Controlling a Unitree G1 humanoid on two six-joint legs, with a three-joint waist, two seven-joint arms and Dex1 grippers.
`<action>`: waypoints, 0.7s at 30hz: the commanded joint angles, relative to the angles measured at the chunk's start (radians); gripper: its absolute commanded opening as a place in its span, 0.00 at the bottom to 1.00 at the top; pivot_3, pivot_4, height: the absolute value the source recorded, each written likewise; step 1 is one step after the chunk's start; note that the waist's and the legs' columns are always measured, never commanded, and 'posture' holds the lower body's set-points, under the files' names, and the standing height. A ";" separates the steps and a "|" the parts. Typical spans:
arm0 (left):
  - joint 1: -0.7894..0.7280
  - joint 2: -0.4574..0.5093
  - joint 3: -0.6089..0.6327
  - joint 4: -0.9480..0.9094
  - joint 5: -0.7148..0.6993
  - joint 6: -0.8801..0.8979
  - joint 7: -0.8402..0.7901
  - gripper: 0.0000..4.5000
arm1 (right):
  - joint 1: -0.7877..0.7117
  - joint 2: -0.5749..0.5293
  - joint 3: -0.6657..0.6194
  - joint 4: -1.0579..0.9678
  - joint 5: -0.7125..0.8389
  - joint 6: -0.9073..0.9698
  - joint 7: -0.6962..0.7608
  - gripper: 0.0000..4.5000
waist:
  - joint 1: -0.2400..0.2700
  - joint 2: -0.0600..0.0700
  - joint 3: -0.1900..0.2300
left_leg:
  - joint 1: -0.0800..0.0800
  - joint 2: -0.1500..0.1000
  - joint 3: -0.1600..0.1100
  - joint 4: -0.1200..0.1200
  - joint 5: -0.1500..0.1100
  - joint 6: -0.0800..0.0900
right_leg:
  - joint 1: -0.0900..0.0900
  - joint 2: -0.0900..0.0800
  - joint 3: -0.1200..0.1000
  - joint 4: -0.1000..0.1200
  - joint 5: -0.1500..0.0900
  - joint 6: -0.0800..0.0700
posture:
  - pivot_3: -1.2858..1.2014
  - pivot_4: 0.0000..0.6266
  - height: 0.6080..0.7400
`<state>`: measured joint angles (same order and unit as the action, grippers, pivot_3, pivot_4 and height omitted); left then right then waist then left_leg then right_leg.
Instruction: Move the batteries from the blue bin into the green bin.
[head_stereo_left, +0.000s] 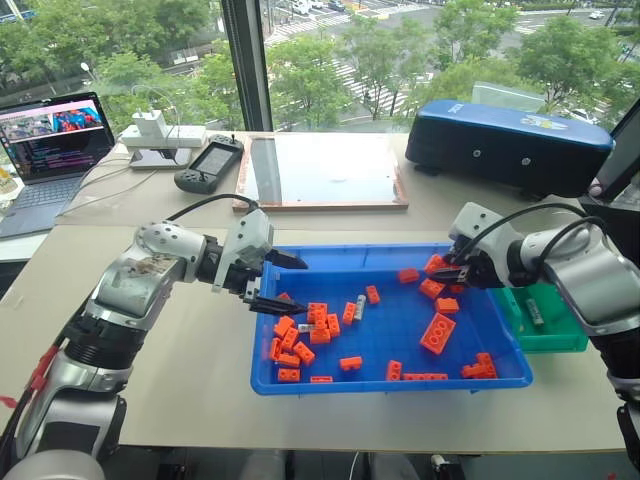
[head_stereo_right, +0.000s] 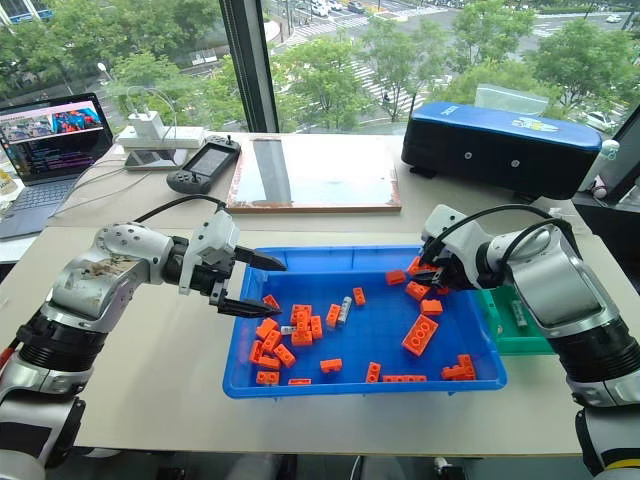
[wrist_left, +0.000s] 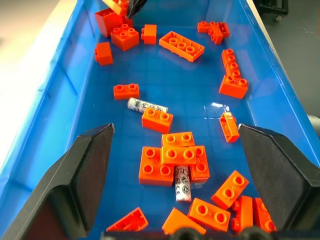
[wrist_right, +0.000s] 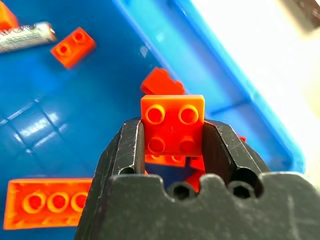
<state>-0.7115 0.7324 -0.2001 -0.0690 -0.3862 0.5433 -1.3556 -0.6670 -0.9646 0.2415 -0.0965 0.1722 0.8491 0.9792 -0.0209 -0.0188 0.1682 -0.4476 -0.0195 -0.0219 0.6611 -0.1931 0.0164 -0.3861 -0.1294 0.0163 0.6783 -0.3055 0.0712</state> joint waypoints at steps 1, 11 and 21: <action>-0.025 -0.003 0.005 -0.006 0.001 -0.017 -0.004 0.95 | 0.005 0.002 -0.033 0.001 -0.021 -0.056 -0.015 0.64 | 0.000 0.000 0.000 | 0.000 0.000 0.000 0.000 0.000 0.000 | 0.000 0.000 0.000 0.000 0.000 0.000 | 0.52 0.24 0.94; -0.027 -0.003 0.006 -0.001 0.009 -0.018 -0.007 0.95 | -0.016 0.188 0.041 -0.172 0.057 -0.039 0.014 0.99 | -0.008 0.000 0.000 | 0.000 0.000 0.000 0.000 0.000 0.000 | 0.000 0.000 0.000 0.000 0.000 0.000 | 0.52 0.24 0.94; -0.018 0.003 0.012 -0.014 0.011 -0.013 0.002 0.95 | -0.002 0.306 0.123 -0.102 0.029 -0.079 -0.001 0.99 | 0.000 0.000 0.000 | 0.000 0.000 -0.001 0.000 0.000 0.000 | 0.000 0.000 0.000 0.001 0.000 0.000 | 0.52 0.24 0.94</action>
<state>-0.7154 0.7264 -0.2005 -0.0619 -0.3727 0.5423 -1.3544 -0.6553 -0.6605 0.3747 -0.1966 0.2118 0.8014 0.9804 -0.0207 -0.0187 0.1682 -0.4476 -0.0198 -0.0226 0.6612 -0.1928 0.0159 -0.3861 -0.1294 0.0157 0.6789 -0.3055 0.0712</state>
